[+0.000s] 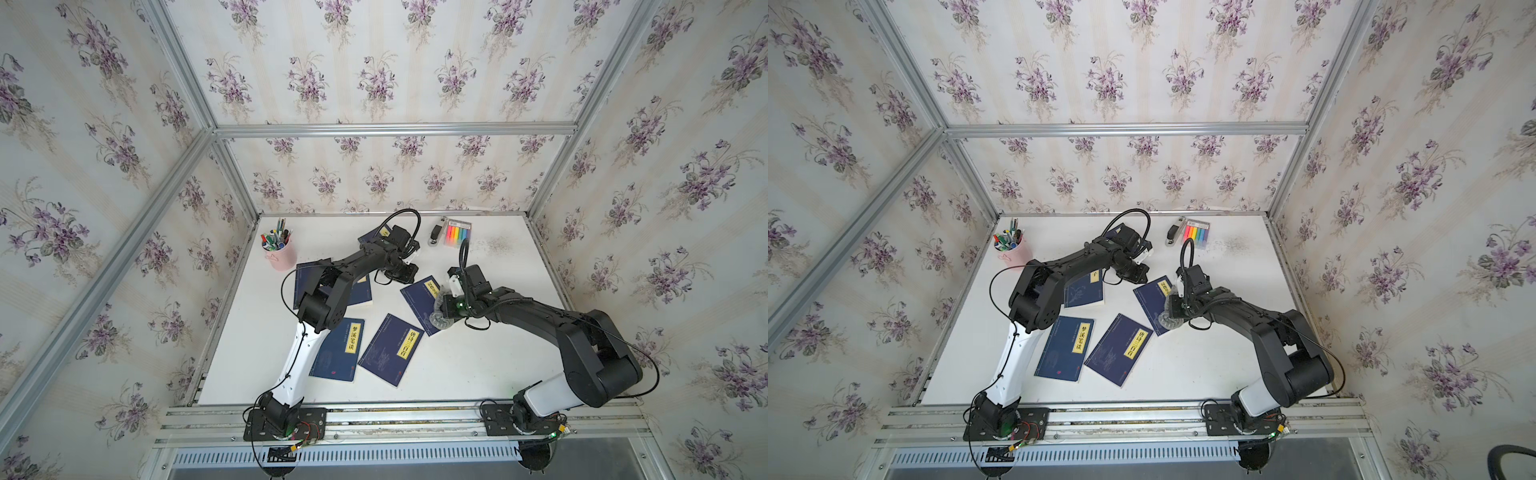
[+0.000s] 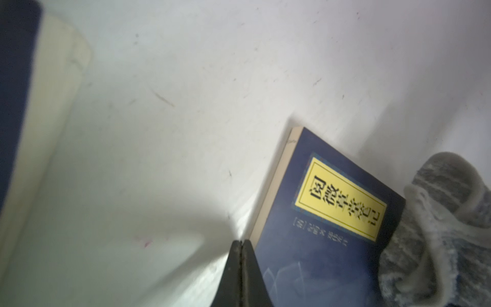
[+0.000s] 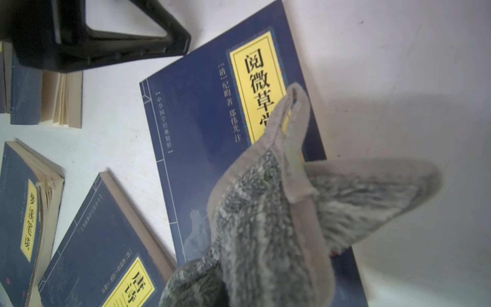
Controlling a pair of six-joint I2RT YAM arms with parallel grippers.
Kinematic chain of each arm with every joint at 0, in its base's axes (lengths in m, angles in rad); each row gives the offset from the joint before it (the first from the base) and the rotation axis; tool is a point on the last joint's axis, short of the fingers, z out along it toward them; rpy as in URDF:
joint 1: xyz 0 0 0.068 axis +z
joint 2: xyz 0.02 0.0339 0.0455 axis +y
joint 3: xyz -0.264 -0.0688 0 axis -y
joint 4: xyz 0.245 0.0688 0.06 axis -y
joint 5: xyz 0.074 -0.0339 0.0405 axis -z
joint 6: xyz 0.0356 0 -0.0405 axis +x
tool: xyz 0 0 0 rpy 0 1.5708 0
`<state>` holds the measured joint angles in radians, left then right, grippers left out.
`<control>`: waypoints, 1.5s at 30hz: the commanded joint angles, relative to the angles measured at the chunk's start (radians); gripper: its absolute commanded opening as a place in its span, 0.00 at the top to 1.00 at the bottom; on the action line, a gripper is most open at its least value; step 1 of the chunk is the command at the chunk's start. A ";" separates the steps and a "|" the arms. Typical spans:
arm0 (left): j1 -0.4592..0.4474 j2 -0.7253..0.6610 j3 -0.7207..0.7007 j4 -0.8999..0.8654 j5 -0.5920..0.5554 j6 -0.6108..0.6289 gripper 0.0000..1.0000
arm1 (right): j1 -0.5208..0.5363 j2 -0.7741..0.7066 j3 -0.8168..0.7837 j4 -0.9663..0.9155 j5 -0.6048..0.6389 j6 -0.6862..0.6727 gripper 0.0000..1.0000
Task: Wipe the cover of the book
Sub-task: Wipe the dirt from the cover of the book.
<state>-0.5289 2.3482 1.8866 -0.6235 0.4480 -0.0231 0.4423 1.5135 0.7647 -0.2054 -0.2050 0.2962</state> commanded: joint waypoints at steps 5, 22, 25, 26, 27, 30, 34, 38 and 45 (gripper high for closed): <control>0.010 -0.153 -0.123 0.095 0.011 -0.036 0.95 | 0.002 0.052 0.018 0.026 -0.009 0.016 1.00; -0.021 -0.048 -0.226 0.120 0.013 -0.060 0.98 | 0.047 0.226 0.129 0.070 0.000 0.036 1.00; -0.016 -0.013 -0.210 0.108 0.014 -0.063 0.98 | 0.054 0.246 0.145 0.079 -0.003 0.046 1.00; -0.016 -0.005 -0.206 0.110 0.017 -0.066 0.98 | 0.057 0.253 0.149 0.081 -0.007 0.046 1.00; -0.014 0.002 -0.202 0.111 0.021 -0.067 0.98 | 0.061 0.259 0.156 0.083 -0.010 0.046 1.00; -0.007 0.024 -0.191 0.111 0.046 -0.079 0.99 | 0.076 0.289 0.191 0.087 -0.010 0.046 1.00; -0.002 0.037 -0.182 0.105 0.048 -0.084 0.99 | 0.088 0.349 0.269 0.063 -0.014 0.038 1.00; 0.006 0.042 -0.181 0.104 0.049 -0.090 0.99 | 0.143 0.347 0.262 0.052 -0.008 0.038 1.00; 0.012 0.047 -0.178 0.107 0.062 -0.098 0.99 | 0.156 0.185 0.084 0.012 0.014 0.046 1.00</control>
<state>-0.5133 2.3569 1.7245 -0.4370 0.6903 -0.1215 0.5949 1.7435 0.8982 -0.0647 -0.1989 0.3382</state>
